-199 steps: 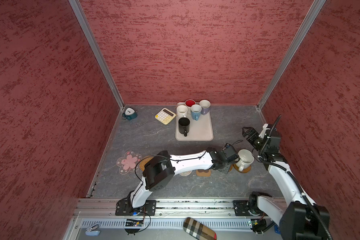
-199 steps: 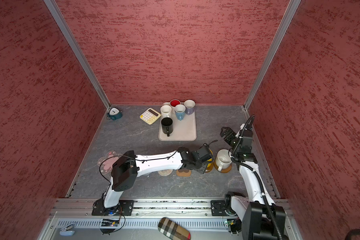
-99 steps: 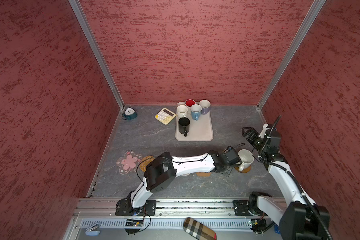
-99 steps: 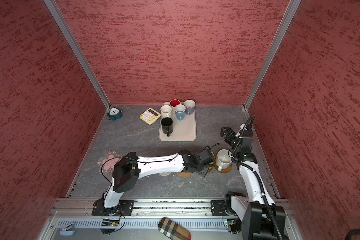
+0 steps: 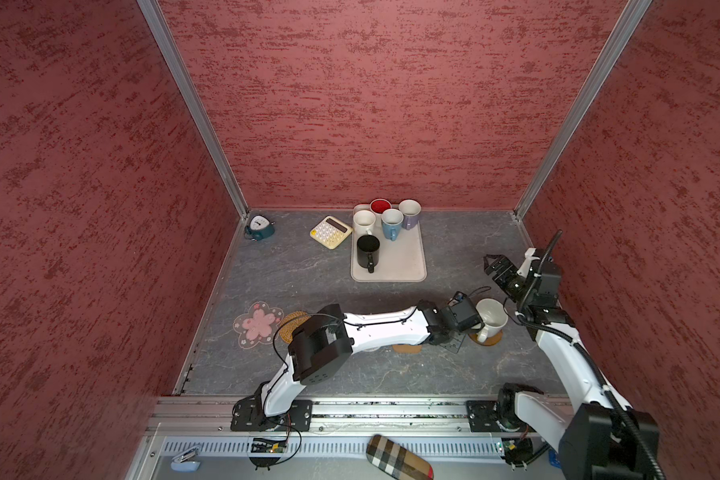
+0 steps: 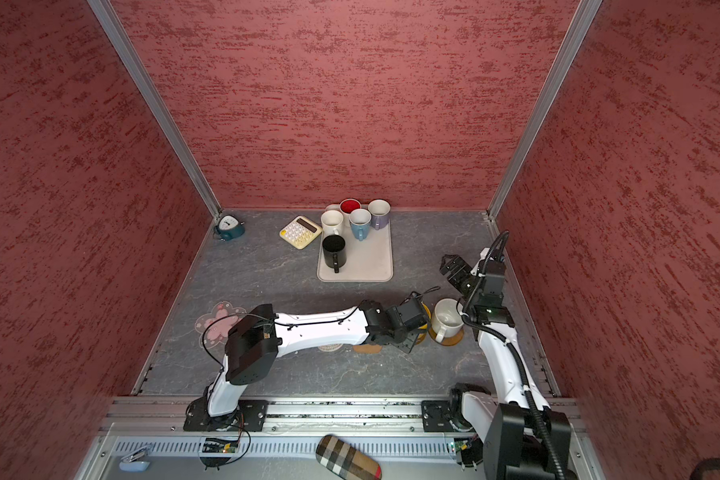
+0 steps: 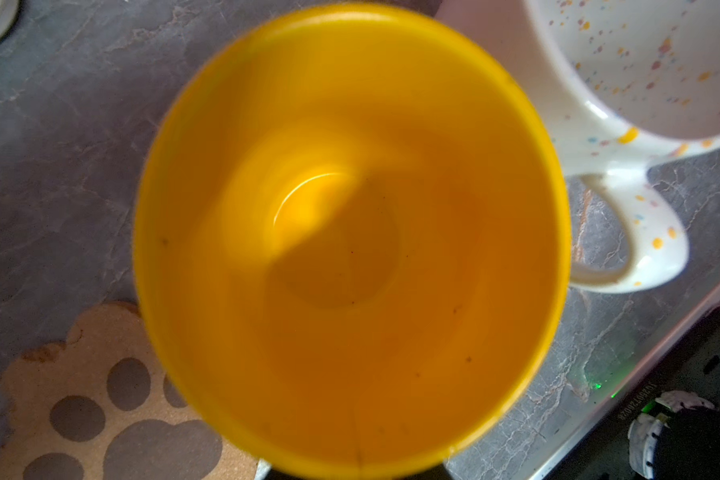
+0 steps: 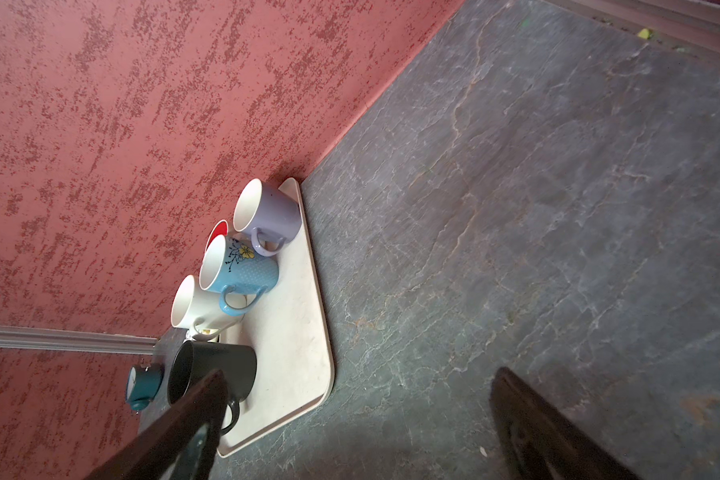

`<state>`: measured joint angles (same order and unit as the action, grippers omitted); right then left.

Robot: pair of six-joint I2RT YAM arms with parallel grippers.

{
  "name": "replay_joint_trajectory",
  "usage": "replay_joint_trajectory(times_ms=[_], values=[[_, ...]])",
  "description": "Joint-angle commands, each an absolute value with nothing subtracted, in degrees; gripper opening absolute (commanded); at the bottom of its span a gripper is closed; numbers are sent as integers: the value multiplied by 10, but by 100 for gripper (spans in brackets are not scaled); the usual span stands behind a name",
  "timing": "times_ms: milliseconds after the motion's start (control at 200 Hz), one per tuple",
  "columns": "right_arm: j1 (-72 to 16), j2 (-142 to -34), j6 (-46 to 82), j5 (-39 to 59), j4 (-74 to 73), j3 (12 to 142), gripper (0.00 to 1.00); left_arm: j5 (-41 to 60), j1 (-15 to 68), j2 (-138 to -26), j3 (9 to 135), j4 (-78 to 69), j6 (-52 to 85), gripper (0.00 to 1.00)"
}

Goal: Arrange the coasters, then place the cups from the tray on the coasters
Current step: 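Lower the yellow mug onto the glossy brown coaster beside the speckled mug, then open and raise left gripper while right gripper moves toward the tray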

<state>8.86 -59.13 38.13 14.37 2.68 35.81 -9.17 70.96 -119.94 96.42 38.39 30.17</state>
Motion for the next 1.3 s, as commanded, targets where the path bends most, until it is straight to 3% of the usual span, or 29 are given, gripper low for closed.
replay_joint_trajectory(times_ms=[0, 456, 666, 1022, 1297], values=[[93, -583, 383, 151, 5, 351, 99, -108, 711, -1204, 965, 371, 305, 31], [93, -583, 380, 156, 3, 349, 99, -107, 713, -1200, 965, 374, 297, 59], [93, -581, 366, 192, -17, 346, 99, -118, 713, -1180, 964, 381, 290, 67], [92, -586, 325, 262, -1, 376, 95, -194, 707, -1078, 917, 391, 237, 84], [29, -581, 313, 197, 43, 418, 93, -215, 680, -960, 831, 370, 241, 100]])
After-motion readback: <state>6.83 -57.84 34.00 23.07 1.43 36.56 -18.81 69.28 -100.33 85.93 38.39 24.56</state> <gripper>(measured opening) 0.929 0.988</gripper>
